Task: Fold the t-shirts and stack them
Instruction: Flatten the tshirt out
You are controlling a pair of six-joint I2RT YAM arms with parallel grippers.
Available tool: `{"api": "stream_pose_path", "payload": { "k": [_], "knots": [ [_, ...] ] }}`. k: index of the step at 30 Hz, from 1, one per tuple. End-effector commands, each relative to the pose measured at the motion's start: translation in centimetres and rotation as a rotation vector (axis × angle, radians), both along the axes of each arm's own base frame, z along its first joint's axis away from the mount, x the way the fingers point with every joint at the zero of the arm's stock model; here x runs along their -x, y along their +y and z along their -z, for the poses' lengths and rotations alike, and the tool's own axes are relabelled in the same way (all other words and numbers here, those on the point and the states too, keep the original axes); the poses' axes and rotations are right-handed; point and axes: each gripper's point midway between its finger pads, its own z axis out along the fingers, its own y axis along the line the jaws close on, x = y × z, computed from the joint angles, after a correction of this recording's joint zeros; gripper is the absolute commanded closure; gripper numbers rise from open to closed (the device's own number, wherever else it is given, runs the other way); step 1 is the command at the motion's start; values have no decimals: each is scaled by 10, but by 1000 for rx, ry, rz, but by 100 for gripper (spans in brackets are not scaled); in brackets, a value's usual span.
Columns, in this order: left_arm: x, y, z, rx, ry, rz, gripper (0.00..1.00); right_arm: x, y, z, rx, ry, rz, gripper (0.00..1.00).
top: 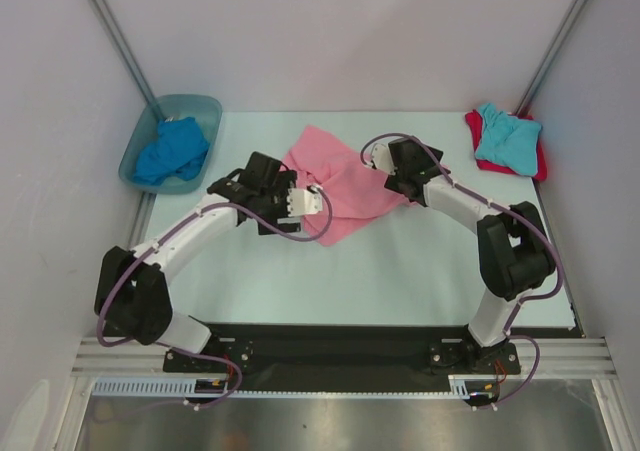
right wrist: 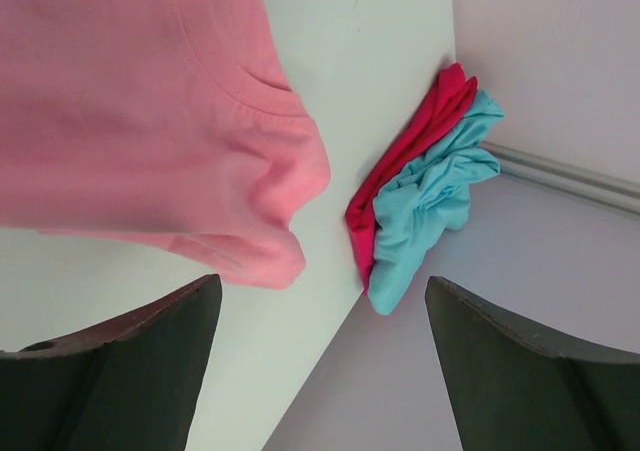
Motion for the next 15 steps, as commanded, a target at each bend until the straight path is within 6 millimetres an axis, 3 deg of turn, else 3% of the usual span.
{"api": "stream_pose_path", "payload": {
  "k": [1, 7, 15],
  "knots": [
    [35, -37, 14, 5, 93, 240, 0, -1, -2, -24, -30, -60, 17, 10],
    [54, -73, 30, -2, 156, 415, 0, -4, -1, -29, -24, -75, 16, 10],
    [62, -87, 75, -39, 293, 461, 0, -5, 0, -33, -27, -86, 22, 10]
  ]
}}
